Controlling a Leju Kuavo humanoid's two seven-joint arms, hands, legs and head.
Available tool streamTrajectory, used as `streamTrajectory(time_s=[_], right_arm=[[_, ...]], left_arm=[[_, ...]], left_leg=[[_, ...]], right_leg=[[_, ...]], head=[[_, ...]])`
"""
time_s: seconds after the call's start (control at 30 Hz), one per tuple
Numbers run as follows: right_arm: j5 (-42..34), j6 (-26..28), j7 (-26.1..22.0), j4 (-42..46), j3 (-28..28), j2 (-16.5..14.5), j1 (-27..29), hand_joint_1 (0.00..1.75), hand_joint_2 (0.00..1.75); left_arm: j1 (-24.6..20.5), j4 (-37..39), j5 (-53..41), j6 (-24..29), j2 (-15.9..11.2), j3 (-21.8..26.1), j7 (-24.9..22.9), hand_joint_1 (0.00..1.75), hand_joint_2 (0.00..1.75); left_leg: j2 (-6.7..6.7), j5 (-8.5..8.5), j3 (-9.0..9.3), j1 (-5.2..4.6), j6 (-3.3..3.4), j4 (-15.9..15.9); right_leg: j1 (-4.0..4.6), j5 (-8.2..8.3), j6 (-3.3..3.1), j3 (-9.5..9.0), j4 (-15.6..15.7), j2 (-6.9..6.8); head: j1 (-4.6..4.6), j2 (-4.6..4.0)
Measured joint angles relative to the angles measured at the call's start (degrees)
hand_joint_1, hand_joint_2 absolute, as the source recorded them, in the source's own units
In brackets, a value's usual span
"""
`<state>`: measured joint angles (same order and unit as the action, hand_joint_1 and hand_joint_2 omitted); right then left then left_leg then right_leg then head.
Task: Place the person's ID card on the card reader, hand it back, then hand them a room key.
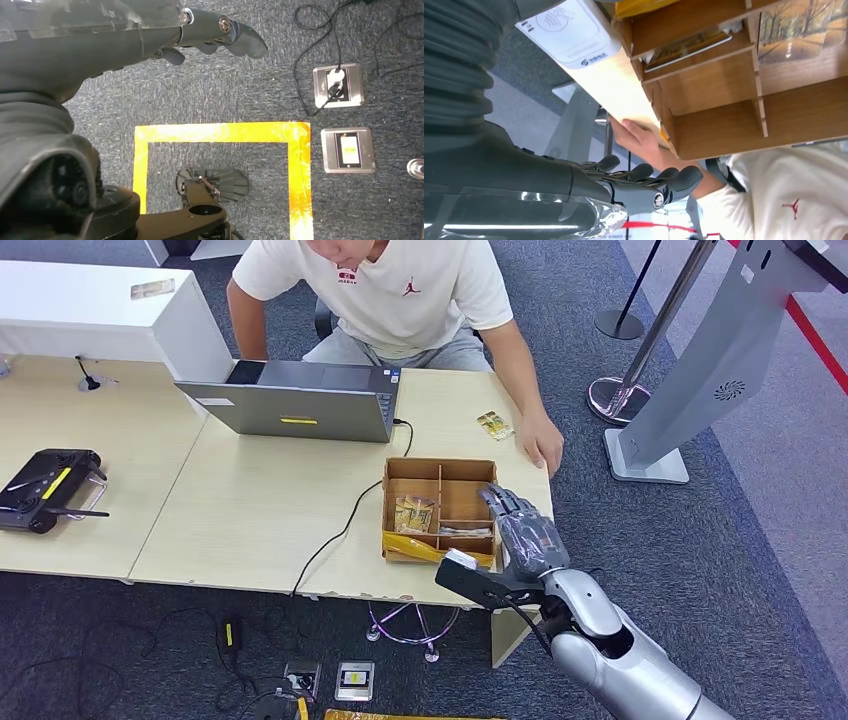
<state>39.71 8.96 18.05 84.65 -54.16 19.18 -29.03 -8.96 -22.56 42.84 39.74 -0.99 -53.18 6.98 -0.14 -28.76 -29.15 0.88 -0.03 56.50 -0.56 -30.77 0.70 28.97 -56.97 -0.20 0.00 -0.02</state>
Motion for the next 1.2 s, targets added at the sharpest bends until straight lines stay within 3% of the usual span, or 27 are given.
streamTrajectory(time_s=[0.27, 1.17, 1.2], right_arm=[[4.5, 4.5, -0.4, -2.2, 0.0, -0.2, 0.5, 0.00, 1.75], [3.5, 6.0, -5.7, -15.2, -0.1, -7.0, -2.7, 0.00, 1.75], [3.4, 6.0, -5.7, -15.4, -0.1, -7.1, -2.8, 0.12, 1.75]], left_arm=[[-0.2, 0.0, -0.8, 0.0, 0.1, 0.0, -0.7, 0.00, 0.00], [-0.7, 0.0, -1.6, 0.0, 0.6, 0.0, -1.0, 0.00, 0.00], [-0.7, 0.1, -1.7, 0.0, 0.7, 0.0, -1.0, 0.00, 0.00]], left_leg=[[0.00, 0.00, -0.01, 0.00, 0.00, 0.0], [-0.01, 0.01, -0.05, 0.00, 0.01, 0.0], [-0.01, 0.01, -0.05, 0.00, 0.01, 0.0]], right_leg=[[0.00, 0.00, 0.00, 0.00, 0.0, 0.00], [0.00, 0.00, 0.00, 0.01, 0.0, -0.04], [0.00, 0.00, 0.00, 0.01, 0.0, -0.04]], head=[[-0.01, 0.00], [0.01, 0.00], [0.01, 0.00]])
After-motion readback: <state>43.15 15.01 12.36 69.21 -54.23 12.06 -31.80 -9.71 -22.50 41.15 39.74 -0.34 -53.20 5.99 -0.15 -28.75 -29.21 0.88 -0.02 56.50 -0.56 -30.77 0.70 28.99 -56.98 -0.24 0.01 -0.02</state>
